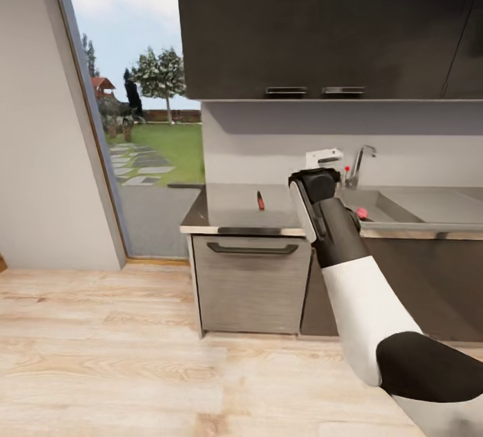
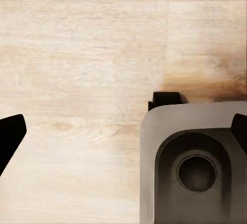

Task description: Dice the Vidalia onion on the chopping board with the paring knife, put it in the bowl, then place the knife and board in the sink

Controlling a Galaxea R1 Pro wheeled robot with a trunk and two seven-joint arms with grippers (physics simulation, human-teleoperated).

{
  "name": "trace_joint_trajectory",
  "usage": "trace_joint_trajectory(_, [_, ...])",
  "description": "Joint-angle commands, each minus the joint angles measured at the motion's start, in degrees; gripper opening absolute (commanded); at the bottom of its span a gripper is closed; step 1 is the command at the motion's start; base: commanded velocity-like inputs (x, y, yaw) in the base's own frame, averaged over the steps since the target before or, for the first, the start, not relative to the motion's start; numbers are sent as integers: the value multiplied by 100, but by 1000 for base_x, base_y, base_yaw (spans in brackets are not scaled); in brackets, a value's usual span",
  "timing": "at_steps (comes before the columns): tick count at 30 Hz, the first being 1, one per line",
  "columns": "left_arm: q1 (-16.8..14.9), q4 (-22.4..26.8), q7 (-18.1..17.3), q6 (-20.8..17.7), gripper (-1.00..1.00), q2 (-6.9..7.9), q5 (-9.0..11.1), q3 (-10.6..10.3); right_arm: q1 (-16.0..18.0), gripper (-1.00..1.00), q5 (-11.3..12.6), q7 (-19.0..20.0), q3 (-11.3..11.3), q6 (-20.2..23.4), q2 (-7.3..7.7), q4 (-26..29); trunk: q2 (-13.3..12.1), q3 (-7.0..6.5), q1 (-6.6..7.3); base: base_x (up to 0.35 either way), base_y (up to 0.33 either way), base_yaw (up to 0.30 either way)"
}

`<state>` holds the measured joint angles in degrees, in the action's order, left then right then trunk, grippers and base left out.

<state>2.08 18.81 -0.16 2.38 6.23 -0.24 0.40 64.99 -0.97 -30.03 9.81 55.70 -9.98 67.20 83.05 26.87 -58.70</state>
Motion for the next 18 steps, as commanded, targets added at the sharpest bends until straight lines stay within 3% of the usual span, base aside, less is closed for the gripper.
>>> trace_joint_trajectory(1, [3,8,-2,8,100,0,-2,4,232,100,1,-14,3,30,-2,-250,3,6,-3,275,217,0])
trace_joint_trajectory(4, [3,8,-2,8,100,1,-2,4,556,100,17,-9,-17,15,-2,-684,3,6,-3,275,220,0])
trace_joint_trajectory(6, [3,8,-2,8,100,16,-2,4,629,100,25,1,-153,-17,-2,-800,3,6,-3,276,222,0])
trace_joint_trajectory(8, [3,8,-2,8,100,28,-2,4,652,100,45,19,-517,-33,-2,-838,3,6,-3,276,222,0])
trace_joint_trajectory(12, [3,8,-2,8,100,35,-2,4,661,100,69,38,-897,-39,-2,-854,3,6,-3,280,209,0])
trace_joint_trajectory(18, [3,8,-2,8,100,36,-2,4,663,100,85,96,-1038,-41,-2,-965,3,6,-3,294,142,0])
